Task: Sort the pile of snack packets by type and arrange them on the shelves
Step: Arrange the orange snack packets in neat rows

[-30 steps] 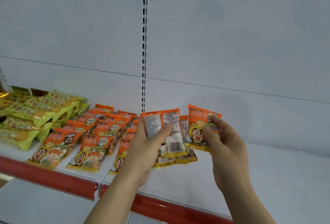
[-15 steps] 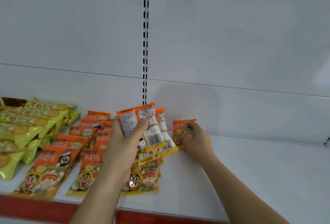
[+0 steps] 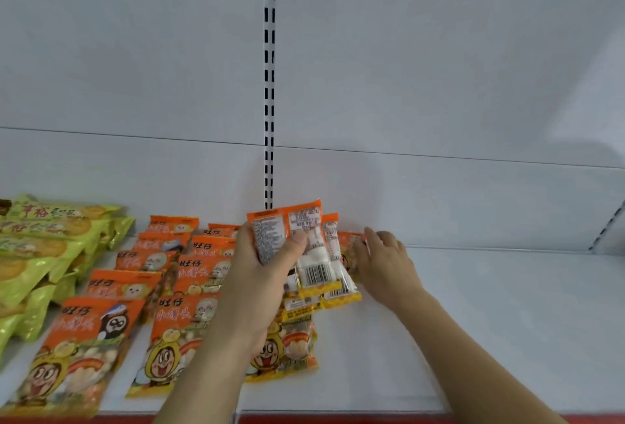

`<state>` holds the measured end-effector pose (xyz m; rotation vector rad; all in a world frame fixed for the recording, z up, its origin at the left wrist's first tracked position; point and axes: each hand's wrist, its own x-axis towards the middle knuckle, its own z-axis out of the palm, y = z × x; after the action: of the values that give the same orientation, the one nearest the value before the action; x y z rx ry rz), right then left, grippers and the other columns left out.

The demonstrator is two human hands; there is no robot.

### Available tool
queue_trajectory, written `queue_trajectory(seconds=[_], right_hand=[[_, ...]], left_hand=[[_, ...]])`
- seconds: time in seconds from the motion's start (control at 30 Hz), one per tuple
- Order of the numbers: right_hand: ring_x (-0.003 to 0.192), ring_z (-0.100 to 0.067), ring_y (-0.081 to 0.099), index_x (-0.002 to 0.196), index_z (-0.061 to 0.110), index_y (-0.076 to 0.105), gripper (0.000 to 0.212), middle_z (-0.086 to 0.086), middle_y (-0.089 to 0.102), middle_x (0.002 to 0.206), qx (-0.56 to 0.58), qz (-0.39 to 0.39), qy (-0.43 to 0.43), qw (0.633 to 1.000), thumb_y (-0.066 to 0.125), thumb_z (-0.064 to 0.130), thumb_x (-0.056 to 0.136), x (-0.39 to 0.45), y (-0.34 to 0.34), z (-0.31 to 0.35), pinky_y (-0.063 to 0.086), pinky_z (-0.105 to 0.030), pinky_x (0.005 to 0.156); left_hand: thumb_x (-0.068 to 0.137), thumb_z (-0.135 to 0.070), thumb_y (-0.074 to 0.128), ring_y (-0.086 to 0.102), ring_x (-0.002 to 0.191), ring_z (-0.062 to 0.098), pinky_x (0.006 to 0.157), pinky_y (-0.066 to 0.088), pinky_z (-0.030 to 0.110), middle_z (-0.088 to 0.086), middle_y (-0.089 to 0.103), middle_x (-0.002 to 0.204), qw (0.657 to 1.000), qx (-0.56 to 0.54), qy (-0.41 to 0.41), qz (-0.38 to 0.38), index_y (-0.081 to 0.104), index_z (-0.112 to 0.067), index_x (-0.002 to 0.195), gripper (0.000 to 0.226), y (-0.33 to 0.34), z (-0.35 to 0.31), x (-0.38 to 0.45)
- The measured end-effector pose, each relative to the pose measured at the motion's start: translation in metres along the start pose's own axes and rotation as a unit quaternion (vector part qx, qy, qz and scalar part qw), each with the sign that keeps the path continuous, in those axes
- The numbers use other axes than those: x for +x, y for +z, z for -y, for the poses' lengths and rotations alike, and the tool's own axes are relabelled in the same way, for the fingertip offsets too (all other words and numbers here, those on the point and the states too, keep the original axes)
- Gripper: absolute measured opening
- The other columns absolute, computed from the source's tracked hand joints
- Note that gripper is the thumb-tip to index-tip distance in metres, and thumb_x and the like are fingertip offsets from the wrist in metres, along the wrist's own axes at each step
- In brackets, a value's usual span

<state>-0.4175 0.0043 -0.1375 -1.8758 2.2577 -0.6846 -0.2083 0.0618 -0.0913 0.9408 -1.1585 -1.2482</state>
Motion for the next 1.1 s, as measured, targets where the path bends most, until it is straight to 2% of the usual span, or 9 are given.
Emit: queue_trajectory(seconds=[0.13,0.23,0.33,0.47,0.67,0.8,0.9,1.0,1.1], right_hand=[[0.089,-0.029,0.062,0.087,0.011,0.068,0.036,-0.005,0.067,0.084,0.308,-0.108,0.007,0.945,0.047,0.035,0.103,-0.043,-0.055,0.027,0.050,-0.039,0.074],[0.087,-0.003,0.067,0.098,0.033,0.072,0.034,0.011,0.071,0.092,0.390,-0.035,-0.066,0.918,0.056,0.061,0.087,-0.088,-0.075,0.048,0.057,-0.025,0.073],[0.095,0.002,0.063,0.096,0.049,0.064,0.014,0.018,0.066,0.100,0.350,-0.026,-0.080,0.933,0.068,0.052,0.084,-0.100,-0.067,0.049,0.056,-0.022,0.078],[0.084,-0.002,0.069,0.094,0.036,0.072,0.005,0.012,0.075,0.088,0.429,-0.043,-0.042,0.901,0.070,0.033,0.091,-0.104,-0.067,0.040,0.053,-0.017,0.070],[0.082,-0.024,0.075,0.104,0.012,0.065,0.011,-0.007,0.077,0.086,0.602,-0.046,0.053,0.796,0.062,0.021,0.098,-0.100,-0.069,0.033,0.061,-0.044,0.077],[0.082,-0.014,0.071,0.092,0.023,0.063,0.008,0.007,0.075,0.087,0.526,-0.181,0.021,0.831,0.071,0.024,0.090,-0.098,-0.078,0.025,0.055,-0.022,0.072],[0.094,0.007,0.063,0.087,0.031,0.048,0.026,0.022,0.063,0.123,0.328,-0.265,-0.097,0.902,0.072,0.021,0.083,-0.100,-0.076,0.024,0.046,-0.006,0.074],[0.109,0.000,0.061,0.099,0.035,0.052,0.019,0.017,0.041,0.150,0.225,-0.168,-0.221,0.934,0.067,0.037,0.087,-0.107,-0.058,0.029,0.052,-0.019,0.079],[0.127,-0.006,0.054,0.102,0.039,0.064,0.012,0.024,0.038,0.150,0.321,-0.097,-0.227,0.914,0.055,0.045,0.097,-0.110,-0.053,0.029,0.055,-0.026,0.082]], left_hand=[[0.084,-0.045,0.074,0.074,0.095,0.003,0.088,0.056,0.038,-0.020,0.075,0.106,0.999,0.027,0.026,-0.016,0.055,-0.045,0.117,0.038,0.009,-0.001,0.001],[0.080,-0.052,0.075,0.074,0.092,0.003,0.075,0.061,0.029,-0.016,0.075,0.109,0.997,0.051,0.037,-0.037,0.050,-0.045,0.128,0.054,0.021,0.000,-0.002],[0.081,-0.064,0.062,0.070,0.090,-0.005,0.065,0.056,0.012,-0.020,0.069,0.112,0.995,0.087,0.043,-0.030,0.042,-0.041,0.139,0.066,0.036,-0.002,-0.007],[0.094,-0.063,0.035,0.061,0.076,-0.025,0.055,0.046,0.001,-0.030,0.061,0.102,0.997,0.076,0.013,0.023,0.033,-0.048,0.134,0.043,0.052,-0.005,-0.017],[0.100,-0.046,0.053,0.068,0.087,-0.014,0.061,0.055,0.010,-0.024,0.069,0.108,0.998,0.062,0.000,0.016,0.037,-0.047,0.144,0.047,0.047,0.000,-0.017],[0.103,-0.033,0.059,0.067,0.104,-0.002,0.077,0.055,0.018,-0.013,0.065,0.128,0.993,0.103,0.023,-0.049,0.039,-0.046,0.143,0.047,0.038,0.002,-0.013],[0.101,-0.036,0.061,0.063,0.112,0.000,0.083,0.051,0.018,-0.015,0.061,0.132,0.990,0.114,0.046,-0.064,0.034,-0.046,0.148,0.056,0.038,0.001,-0.013],[0.101,-0.034,0.061,0.069,0.108,0.007,0.077,0.060,0.023,-0.011,0.064,0.129,0.994,0.082,0.051,-0.061,0.036,-0.046,0.147,0.054,0.047,0.000,-0.016],[0.100,-0.030,0.064,0.072,0.108,0.016,0.078,0.064,0.033,-0.007,0.067,0.125,0.997,0.029,0.023,-0.066,0.040,-0.042,0.145,0.052,0.047,0.000,-0.015]])
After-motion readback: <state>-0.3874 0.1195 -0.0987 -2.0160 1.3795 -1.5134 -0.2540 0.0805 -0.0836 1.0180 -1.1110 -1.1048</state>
